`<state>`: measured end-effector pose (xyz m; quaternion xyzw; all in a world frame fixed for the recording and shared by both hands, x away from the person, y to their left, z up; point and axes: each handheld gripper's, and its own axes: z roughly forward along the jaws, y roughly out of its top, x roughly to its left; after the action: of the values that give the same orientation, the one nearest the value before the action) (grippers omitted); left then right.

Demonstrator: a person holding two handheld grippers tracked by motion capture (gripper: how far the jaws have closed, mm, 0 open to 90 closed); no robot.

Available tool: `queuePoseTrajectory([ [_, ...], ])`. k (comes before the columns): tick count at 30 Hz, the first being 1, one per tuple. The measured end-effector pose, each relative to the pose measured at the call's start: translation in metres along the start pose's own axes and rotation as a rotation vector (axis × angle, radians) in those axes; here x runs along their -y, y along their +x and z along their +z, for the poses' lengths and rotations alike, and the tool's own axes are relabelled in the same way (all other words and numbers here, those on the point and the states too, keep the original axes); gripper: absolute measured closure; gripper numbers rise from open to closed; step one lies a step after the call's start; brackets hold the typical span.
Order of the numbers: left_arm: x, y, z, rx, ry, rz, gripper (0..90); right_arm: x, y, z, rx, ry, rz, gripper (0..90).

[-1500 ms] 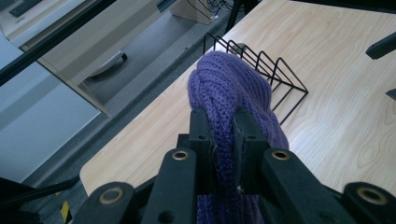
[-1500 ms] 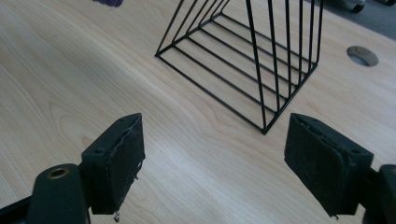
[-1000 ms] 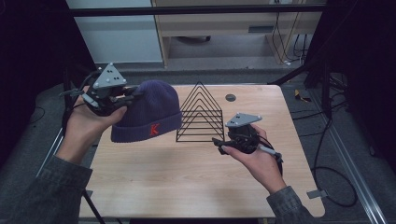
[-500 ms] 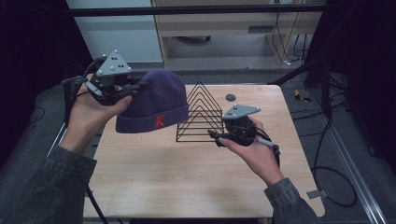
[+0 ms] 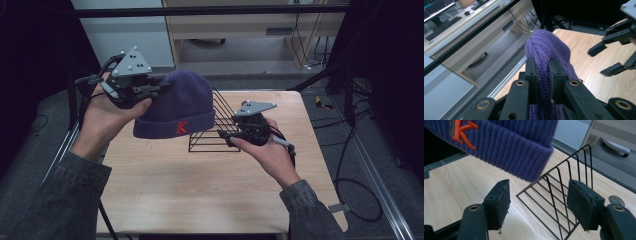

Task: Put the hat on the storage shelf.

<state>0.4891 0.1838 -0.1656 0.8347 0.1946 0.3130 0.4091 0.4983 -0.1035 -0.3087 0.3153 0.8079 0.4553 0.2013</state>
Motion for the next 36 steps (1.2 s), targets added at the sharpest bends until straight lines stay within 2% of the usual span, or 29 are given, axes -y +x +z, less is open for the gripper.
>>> queuePoseTrajectory([
  [2, -0.002, -0.003, 0.003, 0.009, -0.007, 0.006, 79.7, -0.002, -0.001, 0.002, -0.007, 0.003, -0.003, 35.0],
  [6, -0.005, -0.008, 0.007, 0.026, -0.011, 0.020, 79.7, -0.003, -0.006, 0.007, 0.009, 0.024, -0.019, 32.9],
  [16, -0.012, -0.016, 0.019, 0.078, -0.039, 0.043, 79.5, 0.002, -0.019, 0.019, -0.019, 0.056, -0.003, 32.1],
  [18, -0.015, -0.015, 0.023, 0.085, -0.039, 0.045, 79.5, 0.002, -0.023, 0.022, -0.033, 0.058, 0.000, 35.3],
  [24, -0.017, -0.012, 0.040, 0.086, -0.050, 0.027, 79.5, 0.003, -0.032, 0.023, -0.066, 0.035, 0.008, 57.9],
  [29, -0.019, -0.011, 0.050, 0.073, -0.063, 0.009, 79.4, 0.004, -0.036, 0.018, -0.058, 0.017, -0.005, 71.9],
  [32, -0.022, -0.008, 0.054, 0.058, -0.062, 0.005, 79.3, 0.002, -0.040, 0.015, -0.047, 0.016, -0.010, 75.3],
  [36, -0.027, -0.002, 0.061, 0.037, -0.084, -0.006, 79.1, -0.004, -0.046, 0.007, -0.005, 0.006, -0.013, 76.4],
])
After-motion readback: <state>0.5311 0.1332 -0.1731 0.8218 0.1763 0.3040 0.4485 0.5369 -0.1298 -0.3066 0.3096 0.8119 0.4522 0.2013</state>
